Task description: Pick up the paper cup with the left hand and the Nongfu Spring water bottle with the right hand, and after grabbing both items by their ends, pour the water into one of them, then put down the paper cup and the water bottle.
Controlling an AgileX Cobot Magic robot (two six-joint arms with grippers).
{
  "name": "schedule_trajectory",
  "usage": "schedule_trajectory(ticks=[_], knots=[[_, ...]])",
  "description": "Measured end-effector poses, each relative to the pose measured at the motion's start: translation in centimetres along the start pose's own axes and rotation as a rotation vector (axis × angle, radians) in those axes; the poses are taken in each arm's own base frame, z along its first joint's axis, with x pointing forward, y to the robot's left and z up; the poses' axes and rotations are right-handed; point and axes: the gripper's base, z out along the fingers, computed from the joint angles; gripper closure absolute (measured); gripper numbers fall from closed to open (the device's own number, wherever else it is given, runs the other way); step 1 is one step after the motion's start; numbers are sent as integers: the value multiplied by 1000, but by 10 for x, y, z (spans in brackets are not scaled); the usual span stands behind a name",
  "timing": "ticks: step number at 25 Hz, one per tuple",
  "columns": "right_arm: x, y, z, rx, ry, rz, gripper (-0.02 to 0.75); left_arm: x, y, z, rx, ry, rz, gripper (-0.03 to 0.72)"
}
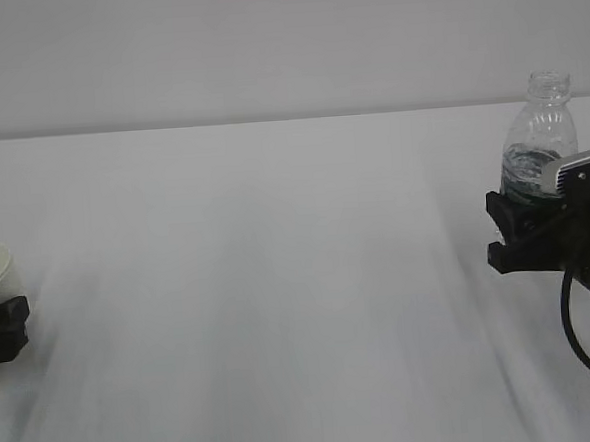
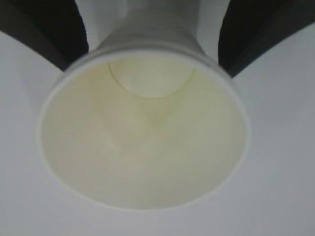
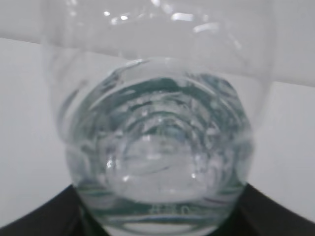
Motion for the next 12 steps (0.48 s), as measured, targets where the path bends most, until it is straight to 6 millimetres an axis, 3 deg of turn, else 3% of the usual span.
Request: schedule_trajectory(ticks=[12], knots=[[0,0,0,0,0,2,339,4,-1,20,-1,5,3,99]])
